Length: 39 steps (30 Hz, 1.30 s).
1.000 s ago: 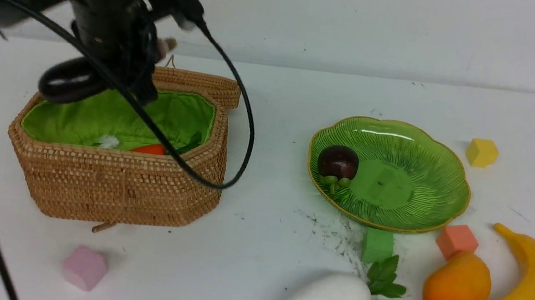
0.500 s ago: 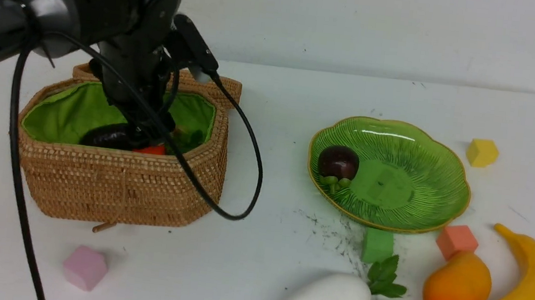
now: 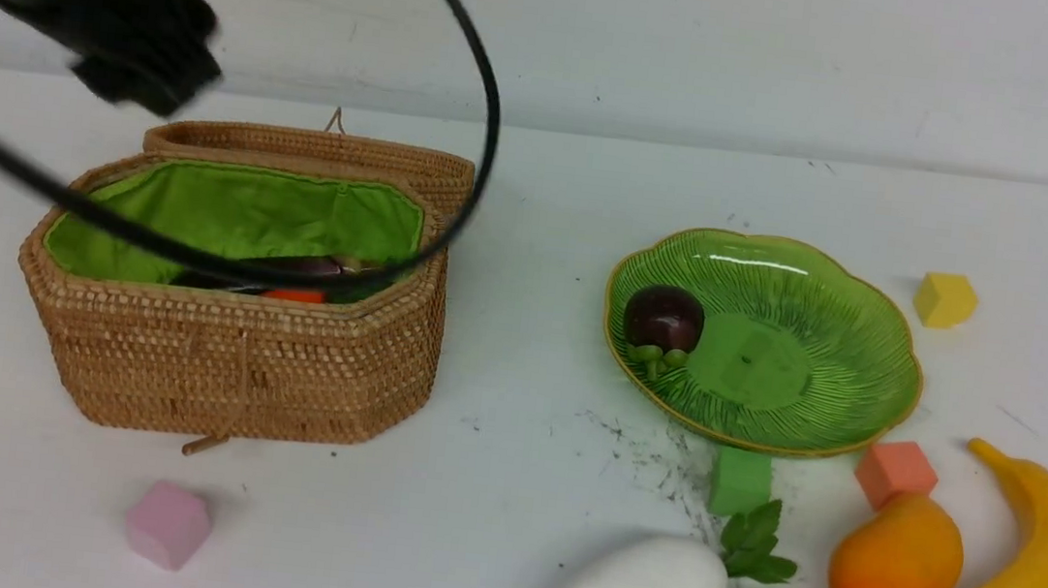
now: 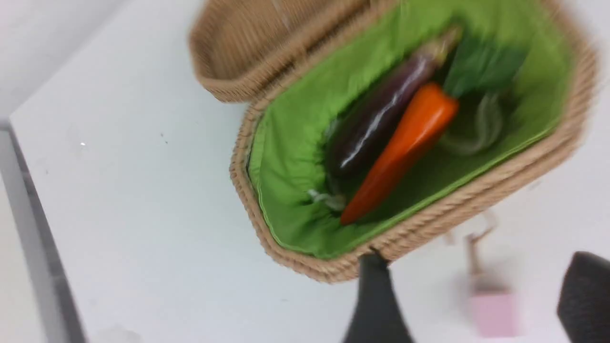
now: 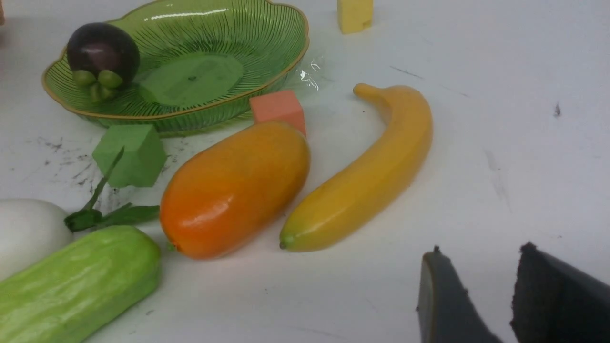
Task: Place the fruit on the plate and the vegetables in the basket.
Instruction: Use the right arm to grab a mango and put it into the right plate
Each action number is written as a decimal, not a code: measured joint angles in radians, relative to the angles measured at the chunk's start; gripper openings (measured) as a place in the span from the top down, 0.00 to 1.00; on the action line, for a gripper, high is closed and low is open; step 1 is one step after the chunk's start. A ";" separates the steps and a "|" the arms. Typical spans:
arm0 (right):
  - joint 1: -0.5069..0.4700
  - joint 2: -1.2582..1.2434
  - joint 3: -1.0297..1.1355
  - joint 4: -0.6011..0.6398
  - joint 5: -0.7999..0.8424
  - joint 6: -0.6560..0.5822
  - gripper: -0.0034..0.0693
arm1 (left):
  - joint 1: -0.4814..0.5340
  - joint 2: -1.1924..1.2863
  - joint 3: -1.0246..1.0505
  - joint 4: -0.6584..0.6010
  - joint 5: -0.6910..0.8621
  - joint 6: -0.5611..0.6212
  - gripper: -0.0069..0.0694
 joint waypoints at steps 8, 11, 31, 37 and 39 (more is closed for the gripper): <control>0.000 0.000 0.000 0.000 0.000 0.000 0.62 | 0.000 -0.525 0.393 -0.130 0.002 -0.236 0.68; 0.000 0.000 0.000 0.000 0.000 0.000 0.62 | 0.000 -0.720 0.582 -0.179 -0.001 -0.293 0.79; 0.000 0.000 0.000 -0.001 0.000 0.000 0.62 | 0.000 -1.227 1.079 -0.313 -0.280 -0.553 0.93; 0.000 0.000 0.000 0.000 0.000 0.000 0.62 | 0.000 -1.227 1.079 -0.300 -0.283 -0.554 0.93; 0.000 0.000 0.000 0.000 0.000 0.000 0.62 | 0.000 -1.227 1.079 -0.286 -0.291 -0.554 0.93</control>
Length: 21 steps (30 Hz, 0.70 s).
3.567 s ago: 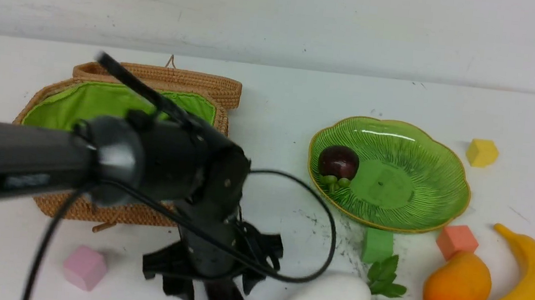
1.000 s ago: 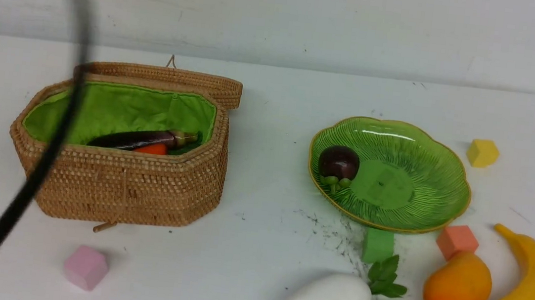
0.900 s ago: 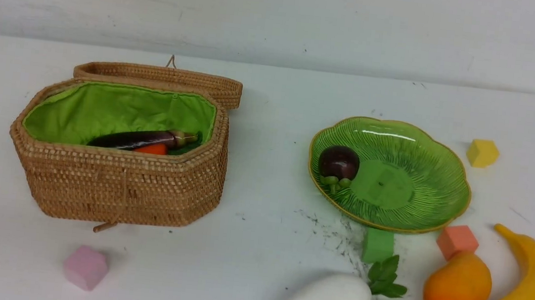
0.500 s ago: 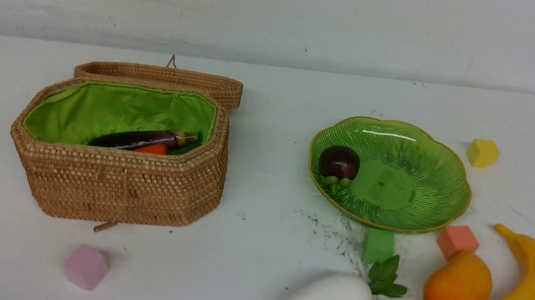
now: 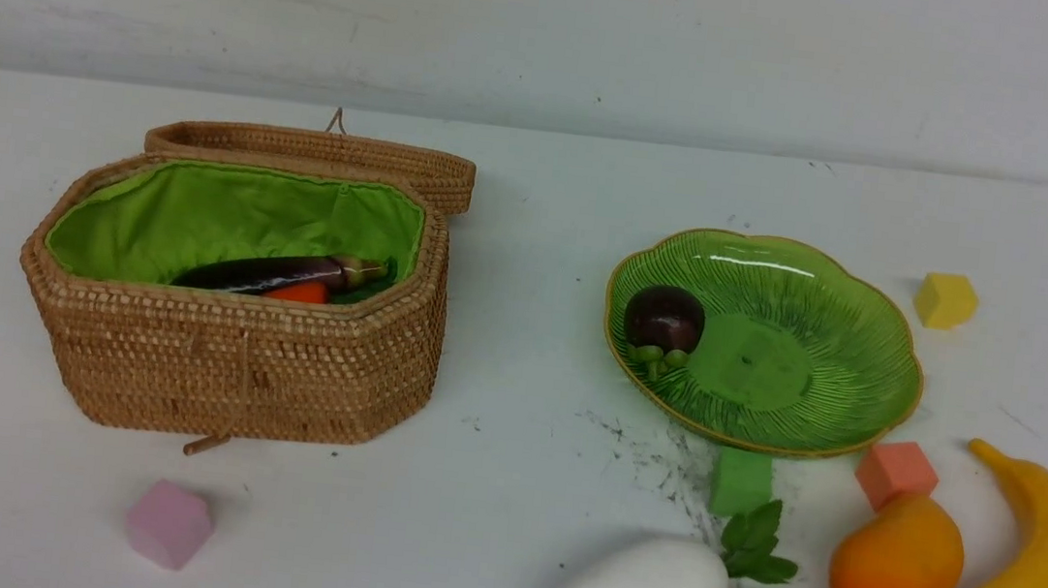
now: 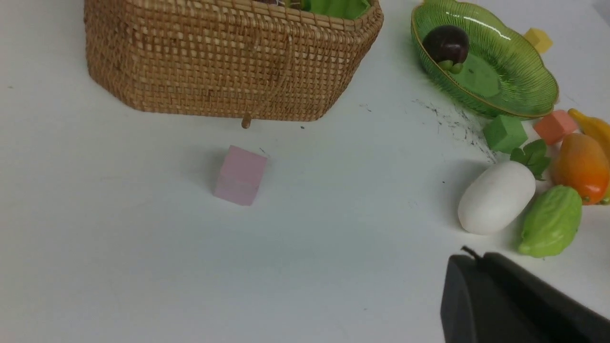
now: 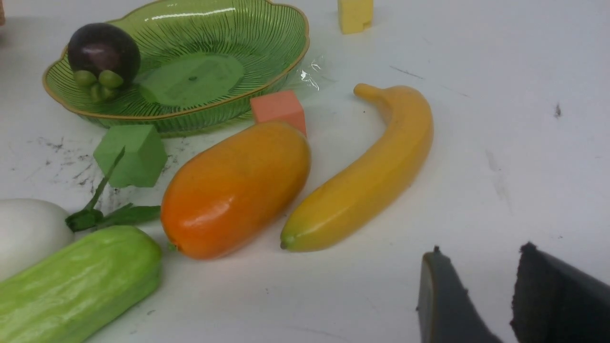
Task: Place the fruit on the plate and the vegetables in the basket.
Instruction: Use the right arm to grab a mango and put it into the right plate
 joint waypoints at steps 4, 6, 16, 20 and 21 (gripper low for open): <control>0.000 0.000 0.000 0.000 0.000 0.000 0.62 | 0.000 0.000 0.013 0.033 -0.067 0.000 0.93; 0.000 0.000 0.000 0.000 0.000 0.000 0.62 | 0.000 -0.001 0.037 0.055 -0.128 0.000 0.93; 0.000 0.000 0.000 0.000 0.000 0.000 0.62 | 0.234 -0.089 0.254 0.186 -0.518 0.000 0.92; 0.000 0.000 0.000 0.000 0.000 0.000 0.62 | 0.357 -0.136 0.403 0.188 -0.541 0.000 0.92; 0.000 0.000 0.000 0.000 0.000 0.000 0.62 | 0.368 -0.146 0.426 0.188 -0.540 0.000 0.92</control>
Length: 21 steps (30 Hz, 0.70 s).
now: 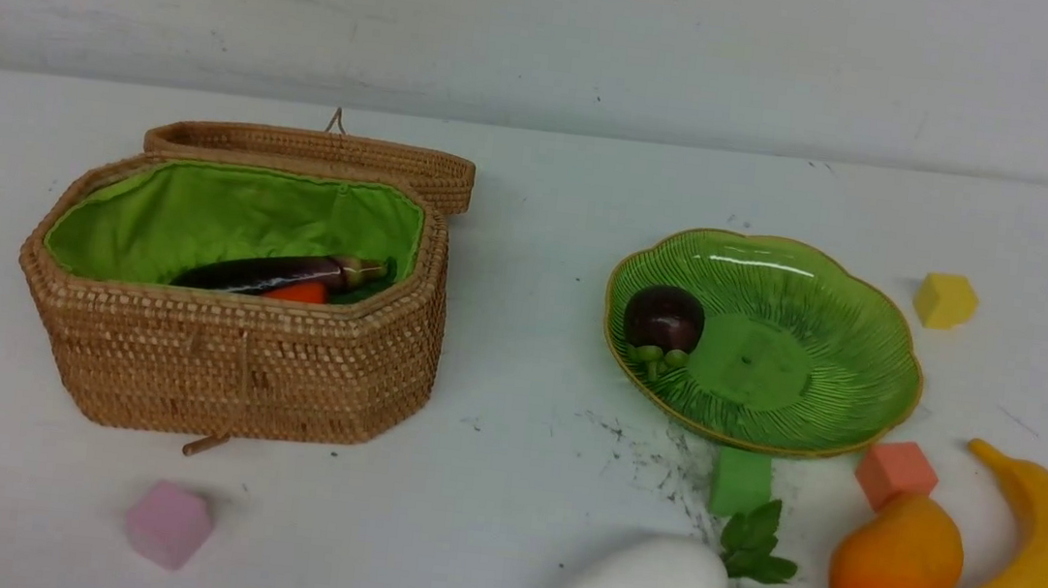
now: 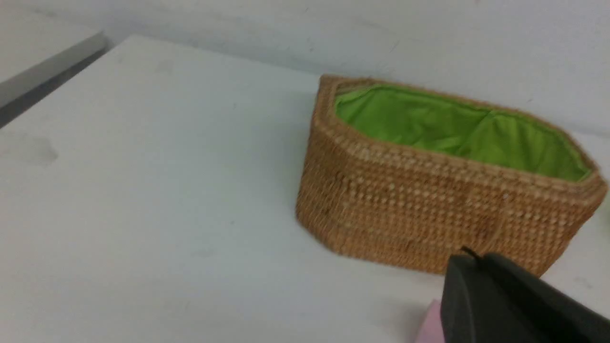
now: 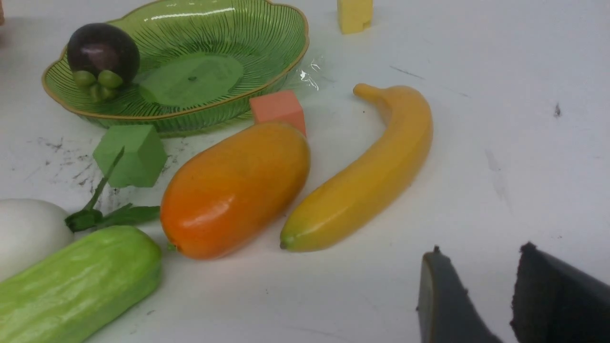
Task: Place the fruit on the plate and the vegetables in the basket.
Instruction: Use the right arm to grab a mango and put it into the right plate
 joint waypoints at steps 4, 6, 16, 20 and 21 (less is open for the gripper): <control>0.000 -0.001 0.000 0.000 0.000 0.000 0.62 | 0.017 -0.044 0.152 0.000 0.013 0.000 0.92; 0.000 -0.001 0.000 0.000 0.000 0.000 0.62 | 0.017 -0.044 0.187 -0.001 0.020 0.000 0.92; 0.000 -0.001 0.000 0.000 -0.001 0.000 0.62 | 0.017 -0.044 0.219 0.008 -0.027 0.009 0.90; 0.000 -0.001 0.000 0.000 -0.001 0.000 0.62 | 0.017 -0.044 0.219 0.008 -0.027 0.009 0.90; 0.000 -0.001 0.000 0.000 -0.001 0.000 0.62 | 0.017 -0.044 0.219 0.009 -0.027 0.009 0.90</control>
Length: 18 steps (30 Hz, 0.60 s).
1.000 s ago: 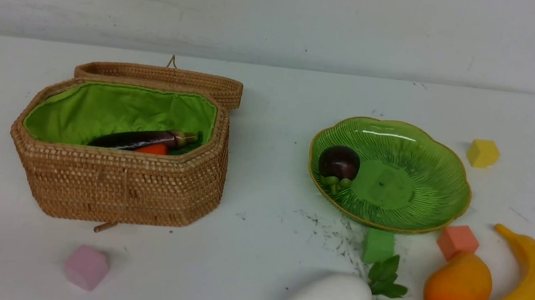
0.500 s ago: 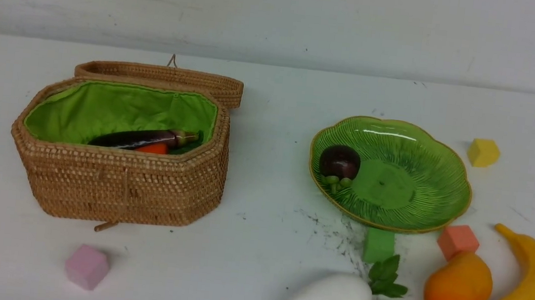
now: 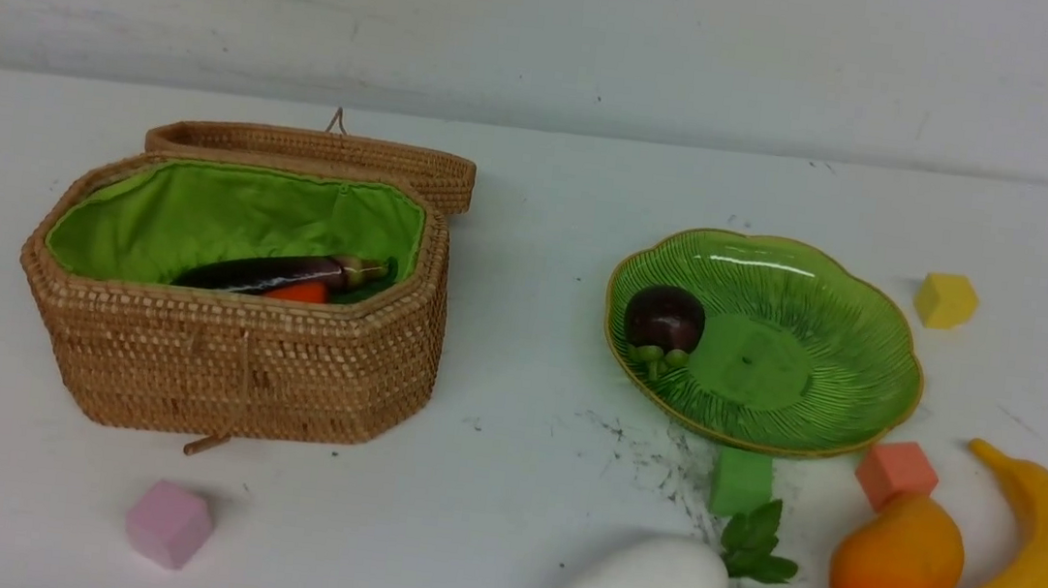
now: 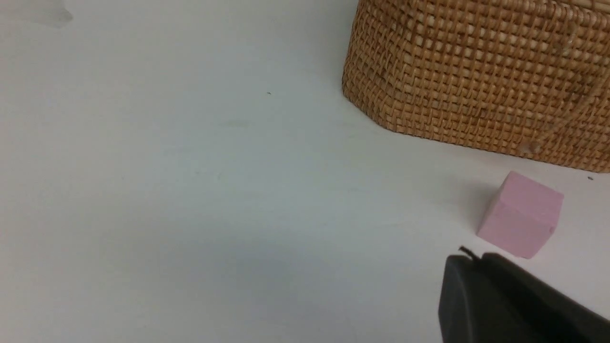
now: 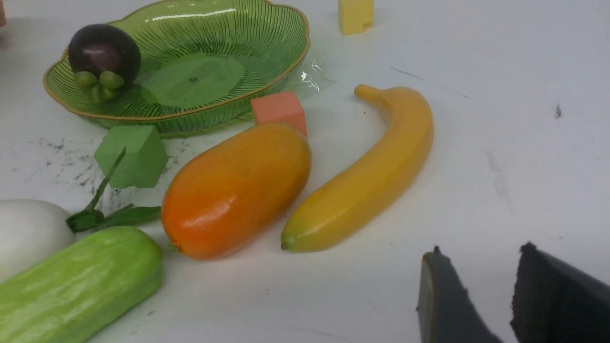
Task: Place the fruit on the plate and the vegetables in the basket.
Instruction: Use the right arm to grab a mango and put it into the right plate
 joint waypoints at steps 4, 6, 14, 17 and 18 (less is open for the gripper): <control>0.000 0.000 0.000 0.000 0.000 0.000 0.62 | 0.000 0.000 0.000 0.001 0.000 0.000 0.89; 0.000 0.000 0.000 0.000 0.000 0.000 0.62 | 0.000 0.000 0.000 0.001 0.000 0.002 0.89; 0.000 0.000 0.000 -0.001 -0.004 0.000 0.62 | 0.000 0.000 0.000 0.003 0.000 0.002 0.88; 0.000 0.000 0.001 -0.001 -0.013 0.000 0.62 | 0.000 0.000 0.000 0.004 0.000 0.002 0.88; 0.000 0.000 0.003 0.000 -0.025 0.000 0.62 | 0.000 0.000 0.000 0.004 0.000 0.003 0.88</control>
